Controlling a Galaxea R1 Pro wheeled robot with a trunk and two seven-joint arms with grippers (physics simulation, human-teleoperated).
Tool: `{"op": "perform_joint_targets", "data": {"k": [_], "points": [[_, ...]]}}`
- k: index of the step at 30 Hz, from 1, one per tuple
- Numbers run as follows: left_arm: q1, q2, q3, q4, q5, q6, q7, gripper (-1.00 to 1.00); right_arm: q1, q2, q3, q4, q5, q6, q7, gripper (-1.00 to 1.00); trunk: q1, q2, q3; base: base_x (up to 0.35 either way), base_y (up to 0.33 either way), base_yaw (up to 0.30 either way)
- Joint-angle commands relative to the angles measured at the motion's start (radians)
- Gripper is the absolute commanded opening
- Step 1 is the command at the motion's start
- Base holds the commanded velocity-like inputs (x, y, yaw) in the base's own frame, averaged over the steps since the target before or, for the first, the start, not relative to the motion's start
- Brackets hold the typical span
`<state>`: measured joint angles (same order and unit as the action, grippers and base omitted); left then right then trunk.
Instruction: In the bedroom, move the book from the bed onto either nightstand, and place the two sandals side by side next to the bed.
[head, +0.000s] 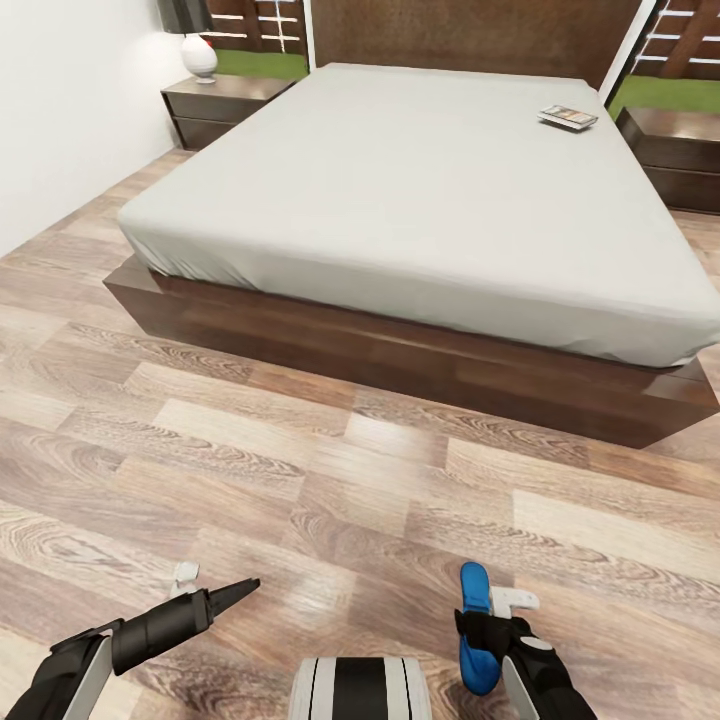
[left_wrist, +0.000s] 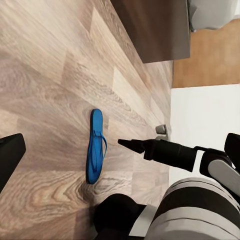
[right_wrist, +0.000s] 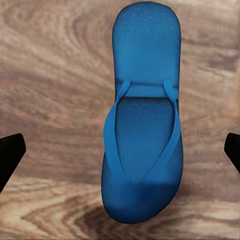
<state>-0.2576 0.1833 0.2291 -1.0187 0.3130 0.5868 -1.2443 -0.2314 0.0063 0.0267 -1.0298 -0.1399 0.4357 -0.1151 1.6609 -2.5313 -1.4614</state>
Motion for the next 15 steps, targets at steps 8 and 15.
{"op": "perform_joint_targets", "data": {"k": [8,15], "points": [[0.000,0.000,0.000,0.000,0.003,0.010,-0.002,1.00,0.000,-0.001,-0.003,-0.005,-0.011,-0.003,-0.009,1.00,0.000,0.000,-0.001,0.000,0.000,0.000],[0.000,0.001,-0.001,0.000,0.003,0.010,-0.001,1.00,0.000,0.000,-0.005,0.003,-0.012,-0.005,-0.009,1.00,0.000,0.000,-0.001,0.000,0.000,0.000]]}}
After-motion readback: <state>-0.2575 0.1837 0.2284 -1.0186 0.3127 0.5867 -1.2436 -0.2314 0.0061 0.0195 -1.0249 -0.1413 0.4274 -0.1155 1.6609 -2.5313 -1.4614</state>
